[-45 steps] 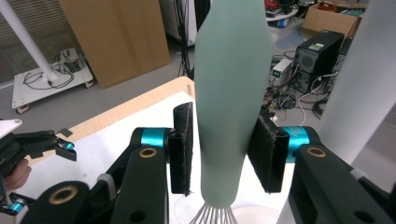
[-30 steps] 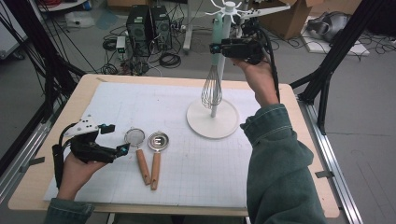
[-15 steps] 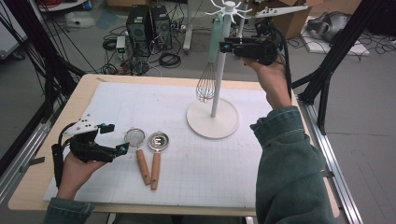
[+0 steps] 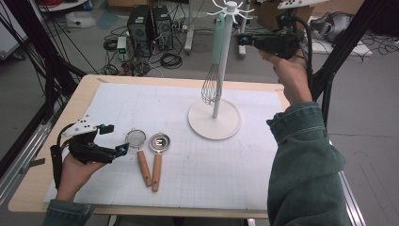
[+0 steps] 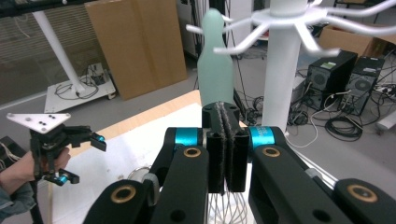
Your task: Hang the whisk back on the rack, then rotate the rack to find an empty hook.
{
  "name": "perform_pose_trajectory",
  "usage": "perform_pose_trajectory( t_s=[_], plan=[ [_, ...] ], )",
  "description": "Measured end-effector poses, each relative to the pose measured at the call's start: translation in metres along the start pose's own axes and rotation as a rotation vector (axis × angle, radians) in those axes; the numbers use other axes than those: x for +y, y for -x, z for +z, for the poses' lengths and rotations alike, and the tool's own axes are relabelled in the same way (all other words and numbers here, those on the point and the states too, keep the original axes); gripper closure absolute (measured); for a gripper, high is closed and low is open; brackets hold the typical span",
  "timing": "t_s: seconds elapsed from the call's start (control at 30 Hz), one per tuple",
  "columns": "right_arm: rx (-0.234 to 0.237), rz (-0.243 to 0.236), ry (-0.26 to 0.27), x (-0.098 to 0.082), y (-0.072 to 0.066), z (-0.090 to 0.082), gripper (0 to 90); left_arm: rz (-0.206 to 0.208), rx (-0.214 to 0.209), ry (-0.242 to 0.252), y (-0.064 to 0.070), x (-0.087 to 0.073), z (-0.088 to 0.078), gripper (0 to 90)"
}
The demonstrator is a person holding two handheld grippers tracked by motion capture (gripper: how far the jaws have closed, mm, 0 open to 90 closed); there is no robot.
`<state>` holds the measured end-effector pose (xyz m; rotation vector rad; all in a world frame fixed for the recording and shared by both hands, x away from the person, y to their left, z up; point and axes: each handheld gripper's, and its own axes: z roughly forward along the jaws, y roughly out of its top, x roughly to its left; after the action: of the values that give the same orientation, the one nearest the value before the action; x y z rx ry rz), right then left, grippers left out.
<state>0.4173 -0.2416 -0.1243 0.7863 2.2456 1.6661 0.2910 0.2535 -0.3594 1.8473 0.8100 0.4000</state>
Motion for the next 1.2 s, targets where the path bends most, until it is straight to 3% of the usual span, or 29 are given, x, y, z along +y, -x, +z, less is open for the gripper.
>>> perform_pose_trajectory(
  t_s=[0.37,0.77,1.2],
  plan=[
    [-0.018,-0.007,0.044,0.017,0.001,-0.014,89.4,0.001,-0.001,0.003,0.0,0.001,-0.001,6.2],
    [-0.043,0.0,0.043,0.024,0.005,-0.005,89.4,0.0,0.001,0.004,-0.001,0.001,-0.001,6.2],
    [-0.054,-0.022,0.041,0.028,-0.011,0.008,89.5,0.005,0.001,0.001,0.002,0.002,-0.002,6.2]
  ],
)
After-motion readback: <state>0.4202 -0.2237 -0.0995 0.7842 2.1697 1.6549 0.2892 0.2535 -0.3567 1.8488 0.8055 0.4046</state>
